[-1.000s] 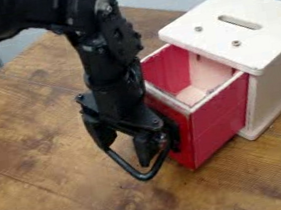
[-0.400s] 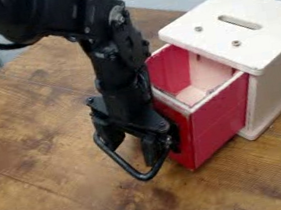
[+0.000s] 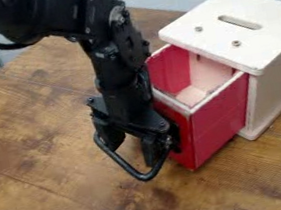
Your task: Close the drawer
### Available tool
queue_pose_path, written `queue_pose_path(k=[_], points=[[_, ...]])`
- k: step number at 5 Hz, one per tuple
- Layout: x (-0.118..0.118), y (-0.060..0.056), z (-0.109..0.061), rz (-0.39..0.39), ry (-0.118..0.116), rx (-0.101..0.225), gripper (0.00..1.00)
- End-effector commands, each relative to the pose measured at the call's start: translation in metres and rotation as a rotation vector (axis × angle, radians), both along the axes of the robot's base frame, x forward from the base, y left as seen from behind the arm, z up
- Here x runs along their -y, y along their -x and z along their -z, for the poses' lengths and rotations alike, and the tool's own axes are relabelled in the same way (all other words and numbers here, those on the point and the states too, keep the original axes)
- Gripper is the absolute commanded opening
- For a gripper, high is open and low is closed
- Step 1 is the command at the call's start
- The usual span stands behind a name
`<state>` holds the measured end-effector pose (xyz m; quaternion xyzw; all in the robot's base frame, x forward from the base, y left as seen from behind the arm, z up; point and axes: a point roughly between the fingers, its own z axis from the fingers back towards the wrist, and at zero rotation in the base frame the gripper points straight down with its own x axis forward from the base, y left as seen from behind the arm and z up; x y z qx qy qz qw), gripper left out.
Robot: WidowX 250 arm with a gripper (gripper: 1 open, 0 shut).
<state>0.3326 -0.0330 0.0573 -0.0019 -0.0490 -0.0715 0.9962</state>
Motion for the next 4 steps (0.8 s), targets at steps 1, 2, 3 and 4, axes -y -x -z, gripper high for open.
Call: queue_pose_path(k=[1, 2, 3, 4], points=[[0.019, -0.02, 0.002, 0.039, 0.018, 0.062, 1.0], [0.02, -0.024, 0.006, 0.043, 0.02, 0.067, 1.0], [0.022, -0.027, 0.01, 0.047, 0.022, 0.072, 1.0], [0.023, -0.03, 0.014, 0.051, 0.024, 0.078, 1.0]])
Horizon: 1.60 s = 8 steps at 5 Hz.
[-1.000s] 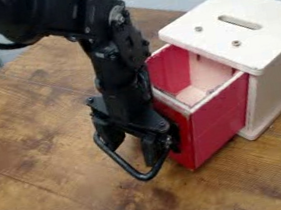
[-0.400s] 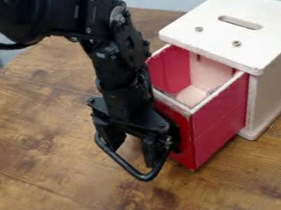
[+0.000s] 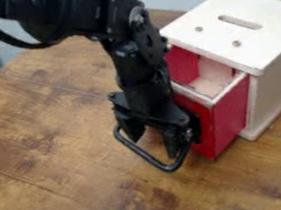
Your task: Close the drawer
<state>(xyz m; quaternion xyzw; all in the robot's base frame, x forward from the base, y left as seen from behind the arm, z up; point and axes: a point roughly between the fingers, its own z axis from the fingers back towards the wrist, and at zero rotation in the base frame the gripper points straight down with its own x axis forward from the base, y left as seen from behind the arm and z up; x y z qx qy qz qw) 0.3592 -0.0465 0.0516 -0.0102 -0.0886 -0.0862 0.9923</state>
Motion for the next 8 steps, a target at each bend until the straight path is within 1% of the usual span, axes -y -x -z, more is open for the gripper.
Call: queue_pose_path(k=[1, 2, 3, 5, 6, 7, 8], points=[[0.01, -0.011, 0.013, 0.026, -0.002, -0.078, 1.0], [0.011, -0.019, 0.019, 0.028, -0.016, -0.122, 1.0], [0.011, -0.024, 0.025, 0.03, -0.028, -0.139, 1.0], [0.009, -0.03, 0.032, 0.021, -0.038, -0.163, 1.0], [0.005, -0.034, 0.033, 0.012, -0.041, -0.164, 1.0], [0.006, -0.038, 0.024, 0.013, -0.041, -0.163, 1.0], [0.006, -0.043, 0.017, 0.012, -0.04, -0.144, 1.0]])
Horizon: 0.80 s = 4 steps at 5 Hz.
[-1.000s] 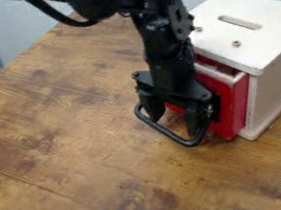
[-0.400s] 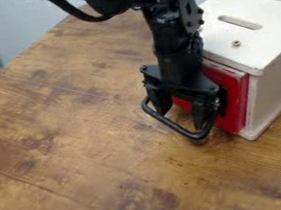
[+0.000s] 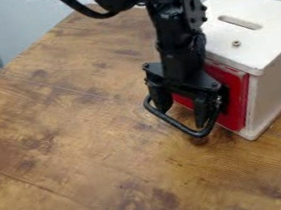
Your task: Close the drawer
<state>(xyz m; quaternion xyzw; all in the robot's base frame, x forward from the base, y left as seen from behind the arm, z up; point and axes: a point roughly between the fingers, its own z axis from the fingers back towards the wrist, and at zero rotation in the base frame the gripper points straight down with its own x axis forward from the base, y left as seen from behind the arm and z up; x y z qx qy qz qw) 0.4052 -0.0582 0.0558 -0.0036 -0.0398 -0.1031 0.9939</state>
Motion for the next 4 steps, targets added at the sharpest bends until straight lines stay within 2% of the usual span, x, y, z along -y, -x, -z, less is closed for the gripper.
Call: queue_pose_path(k=[1, 4], points=[[-0.005, -0.001, 0.014, -0.023, -0.016, -0.028, 1.0], [-0.005, -0.009, -0.006, -0.034, -0.009, 0.026, 1.0]])
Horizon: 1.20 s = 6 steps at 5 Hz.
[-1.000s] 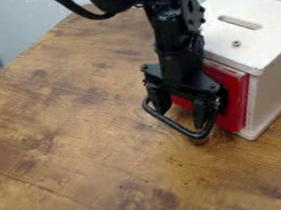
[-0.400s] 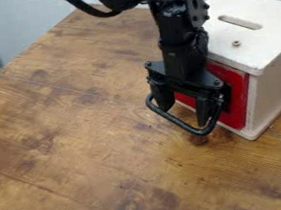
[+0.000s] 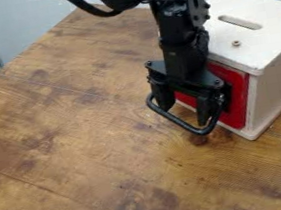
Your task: Close the drawer
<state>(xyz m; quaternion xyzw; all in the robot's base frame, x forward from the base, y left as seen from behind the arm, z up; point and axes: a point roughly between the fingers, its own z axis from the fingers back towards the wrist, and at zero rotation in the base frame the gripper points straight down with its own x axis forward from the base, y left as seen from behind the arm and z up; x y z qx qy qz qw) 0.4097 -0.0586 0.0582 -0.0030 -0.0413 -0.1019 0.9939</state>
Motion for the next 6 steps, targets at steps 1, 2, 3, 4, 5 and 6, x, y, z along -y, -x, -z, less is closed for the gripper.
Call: queue_pose_path(k=[1, 2, 3, 4, 5, 6], points=[[-0.005, -0.007, -0.01, -0.037, -0.006, 0.04, 1.0], [-0.004, -0.009, -0.016, -0.042, 0.0, 0.068, 1.0], [-0.004, -0.011, -0.024, -0.047, 0.008, 0.099, 1.0], [-0.004, -0.012, -0.031, -0.051, 0.016, 0.121, 1.0], [-0.005, -0.014, -0.038, -0.056, 0.023, 0.137, 1.0], [-0.004, -0.016, -0.045, -0.06, 0.025, 0.148, 1.0]])
